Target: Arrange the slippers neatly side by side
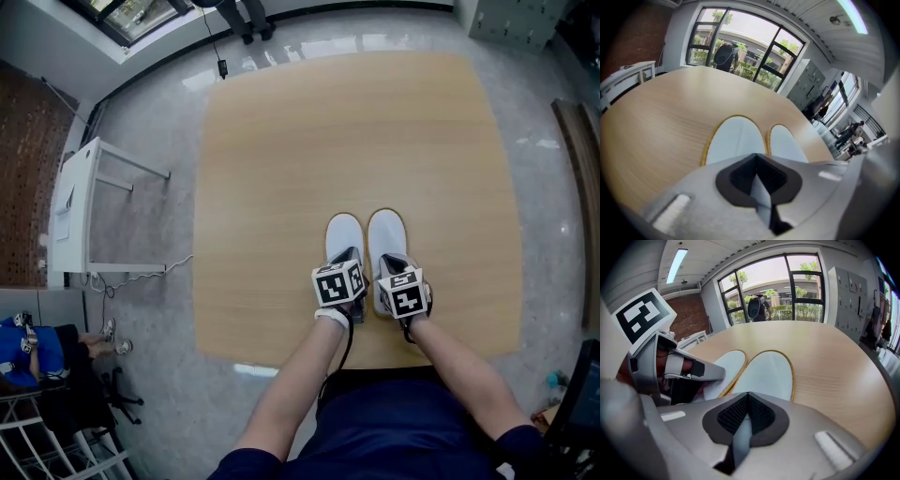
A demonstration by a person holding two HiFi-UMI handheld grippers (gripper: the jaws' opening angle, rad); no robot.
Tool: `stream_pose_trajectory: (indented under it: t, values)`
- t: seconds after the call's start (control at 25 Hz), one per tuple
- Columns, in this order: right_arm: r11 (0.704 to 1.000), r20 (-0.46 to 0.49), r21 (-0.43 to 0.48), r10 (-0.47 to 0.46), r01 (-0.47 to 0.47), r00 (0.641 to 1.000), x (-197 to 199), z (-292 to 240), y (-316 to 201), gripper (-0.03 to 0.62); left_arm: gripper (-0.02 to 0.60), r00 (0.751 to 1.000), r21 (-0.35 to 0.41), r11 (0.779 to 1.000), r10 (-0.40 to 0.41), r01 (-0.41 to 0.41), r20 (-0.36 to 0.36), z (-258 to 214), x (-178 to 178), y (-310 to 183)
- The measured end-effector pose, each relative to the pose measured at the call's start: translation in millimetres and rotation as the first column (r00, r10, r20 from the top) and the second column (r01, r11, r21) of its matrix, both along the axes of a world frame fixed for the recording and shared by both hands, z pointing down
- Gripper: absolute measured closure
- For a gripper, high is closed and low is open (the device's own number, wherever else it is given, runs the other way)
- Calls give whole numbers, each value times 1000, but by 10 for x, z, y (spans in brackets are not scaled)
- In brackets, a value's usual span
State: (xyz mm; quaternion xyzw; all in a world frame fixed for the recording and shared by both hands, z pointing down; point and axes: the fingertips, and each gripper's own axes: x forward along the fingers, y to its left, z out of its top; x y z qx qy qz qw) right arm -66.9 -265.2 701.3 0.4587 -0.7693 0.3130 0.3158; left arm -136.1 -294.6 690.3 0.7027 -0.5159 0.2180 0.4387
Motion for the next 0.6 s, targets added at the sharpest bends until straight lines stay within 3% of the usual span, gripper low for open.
stream_pose_trajectory:
  t: [0.6]
  values:
    - [999,20,-23,46,-46,999,4,36,-16,588,577,1000,3,1000,-20,20,12,22,40,-6]
